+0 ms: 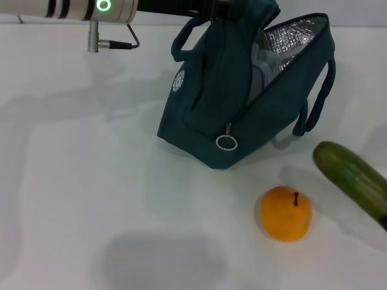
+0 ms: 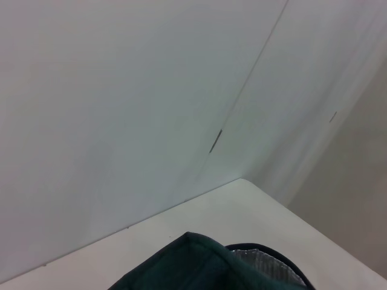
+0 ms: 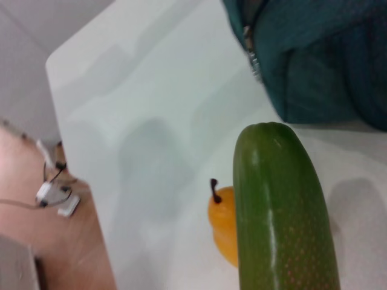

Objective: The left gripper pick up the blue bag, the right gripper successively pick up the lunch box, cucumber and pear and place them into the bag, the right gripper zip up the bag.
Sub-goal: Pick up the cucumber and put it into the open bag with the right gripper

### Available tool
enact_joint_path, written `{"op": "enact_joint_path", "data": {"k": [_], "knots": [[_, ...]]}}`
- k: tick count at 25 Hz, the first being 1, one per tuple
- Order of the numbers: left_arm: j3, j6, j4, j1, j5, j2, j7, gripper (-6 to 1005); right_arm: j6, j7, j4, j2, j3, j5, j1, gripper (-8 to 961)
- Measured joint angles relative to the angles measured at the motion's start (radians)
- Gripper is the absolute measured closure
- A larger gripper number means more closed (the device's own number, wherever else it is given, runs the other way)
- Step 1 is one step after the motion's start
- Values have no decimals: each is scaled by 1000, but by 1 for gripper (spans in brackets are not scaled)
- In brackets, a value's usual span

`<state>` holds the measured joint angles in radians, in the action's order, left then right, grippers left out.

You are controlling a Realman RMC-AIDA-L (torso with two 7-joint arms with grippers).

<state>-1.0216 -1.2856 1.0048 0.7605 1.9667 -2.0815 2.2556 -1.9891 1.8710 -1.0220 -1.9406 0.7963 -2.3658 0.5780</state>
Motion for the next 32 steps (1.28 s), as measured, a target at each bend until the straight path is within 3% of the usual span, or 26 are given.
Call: {"op": "enact_joint_path", "data": {"k": [3, 8, 13, 20, 23, 30, 32], "knots": [[0, 0, 0, 0, 0, 0, -2, 946, 14, -10, 5, 12, -9, 30, -28, 348], [-2, 0, -1, 0, 0, 0, -1, 946, -24, -61, 23, 12, -76, 73, -38, 348], [-5, -1, -1, 0, 0, -1, 3, 945, -60, -106, 78, 25, -105, 224, -39, 348], [-9, -4, 4, 0, -28, -1, 5, 945, -3, -155, 222, 31, -115, 403, -26, 348], [-7, -15, 7, 0, -44, 1, 8, 945, 5, -233, 253, 13, -122, 460, -28, 348], [-2, -32, 8, 0, -50, 4, 19, 946, 95, -550, 262, -69, -120, 645, -84, 348], [-3, -32, 8, 0, -50, 3, 21, 946, 122, -648, 296, -78, -109, 692, -91, 347]]}}
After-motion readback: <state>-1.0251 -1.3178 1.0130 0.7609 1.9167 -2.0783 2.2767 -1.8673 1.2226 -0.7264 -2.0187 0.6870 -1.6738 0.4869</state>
